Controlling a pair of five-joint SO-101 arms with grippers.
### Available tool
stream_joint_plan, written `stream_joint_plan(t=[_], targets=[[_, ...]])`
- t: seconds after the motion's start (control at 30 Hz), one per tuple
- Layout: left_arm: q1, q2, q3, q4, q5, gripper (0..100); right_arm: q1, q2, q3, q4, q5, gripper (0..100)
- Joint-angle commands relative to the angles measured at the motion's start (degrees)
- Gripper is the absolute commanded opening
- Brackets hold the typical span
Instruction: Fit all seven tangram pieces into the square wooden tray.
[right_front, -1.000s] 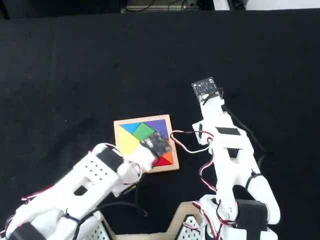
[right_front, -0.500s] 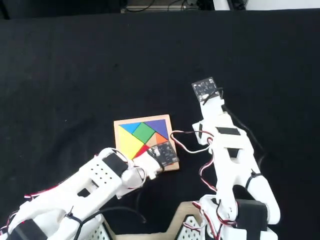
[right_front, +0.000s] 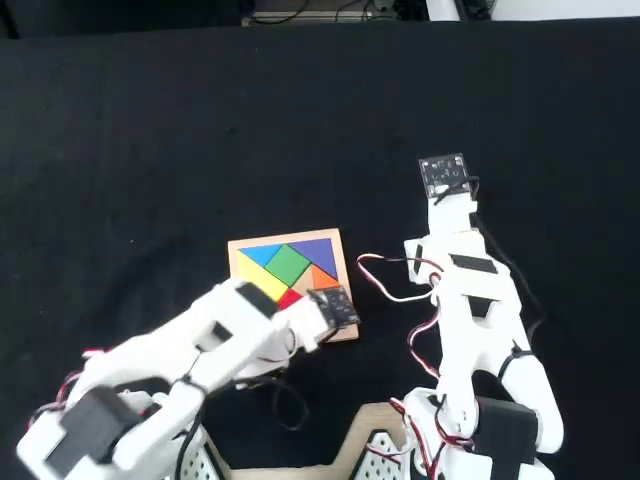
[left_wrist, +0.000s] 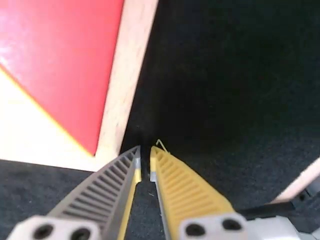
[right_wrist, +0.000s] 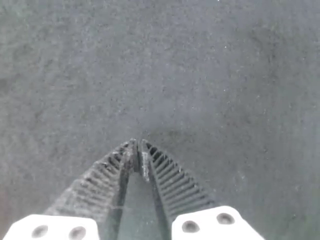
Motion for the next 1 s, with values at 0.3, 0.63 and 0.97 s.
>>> stream_joint_plan(t=[0.3, 0.63, 0.97], targets=[[-12.53, 5.80, -13.58, 4.57, -8.70, 5, 0.70, -0.04, -3.12, -1.32, -0.35, 1.1], [-7.25, 5.80, -13.49, 4.75, -7.30, 5, -0.62, 0.22, -3.12, -1.32, -0.26, 1.1], [-20.97, -13.54, -24.22, 14.42, 2.64, 3, -4.13, 0.31, -4.70, 0.97, 2.37, 1.1]])
